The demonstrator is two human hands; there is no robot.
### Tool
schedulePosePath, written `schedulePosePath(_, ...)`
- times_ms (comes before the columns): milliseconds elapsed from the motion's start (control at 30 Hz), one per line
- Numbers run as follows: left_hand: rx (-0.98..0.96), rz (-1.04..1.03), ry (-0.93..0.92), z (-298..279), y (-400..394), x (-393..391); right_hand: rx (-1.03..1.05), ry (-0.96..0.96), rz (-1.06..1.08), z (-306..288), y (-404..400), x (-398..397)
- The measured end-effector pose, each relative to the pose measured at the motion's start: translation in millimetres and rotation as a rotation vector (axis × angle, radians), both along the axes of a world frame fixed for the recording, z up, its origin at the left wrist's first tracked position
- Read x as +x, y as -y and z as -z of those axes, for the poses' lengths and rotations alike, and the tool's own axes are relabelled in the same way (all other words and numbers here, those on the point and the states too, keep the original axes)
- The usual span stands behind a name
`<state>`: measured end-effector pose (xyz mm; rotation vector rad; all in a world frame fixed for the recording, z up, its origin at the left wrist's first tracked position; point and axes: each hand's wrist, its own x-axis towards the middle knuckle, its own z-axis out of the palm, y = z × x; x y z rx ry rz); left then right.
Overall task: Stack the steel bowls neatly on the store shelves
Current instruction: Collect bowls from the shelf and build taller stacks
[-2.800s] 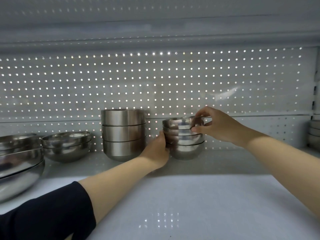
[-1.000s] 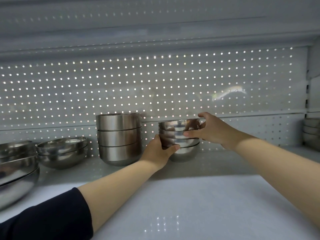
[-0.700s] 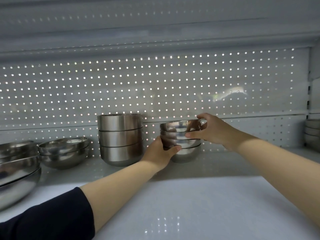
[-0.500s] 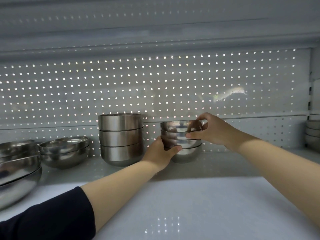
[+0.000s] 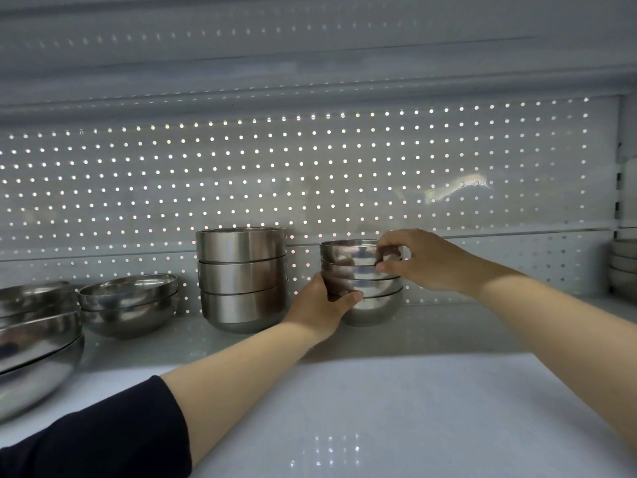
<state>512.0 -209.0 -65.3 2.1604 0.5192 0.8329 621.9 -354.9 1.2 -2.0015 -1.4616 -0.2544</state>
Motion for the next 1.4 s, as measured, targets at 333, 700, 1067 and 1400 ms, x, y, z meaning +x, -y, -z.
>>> schedulePosePath(333, -0.016, 0.026, 0.015, 0, -1, 1, -0.068, 0.035, 0.01, 1, -1, 0)
schedulePosePath(700, -0.006, -0.001, -0.025, 0, -1, 0, -0.071, 0.047, -0.023, 4, -3, 2)
schedulePosePath(1067, 0.049, -0.01, -0.115, -8, 0, -7, -0.043, 0.102, -0.021, 3, -4, 2)
schedulePosePath(1400, 0.437, -0.025, -0.281, -79, 22, -115, 0.179, 0.223, 0.003, -32, 2, -54)
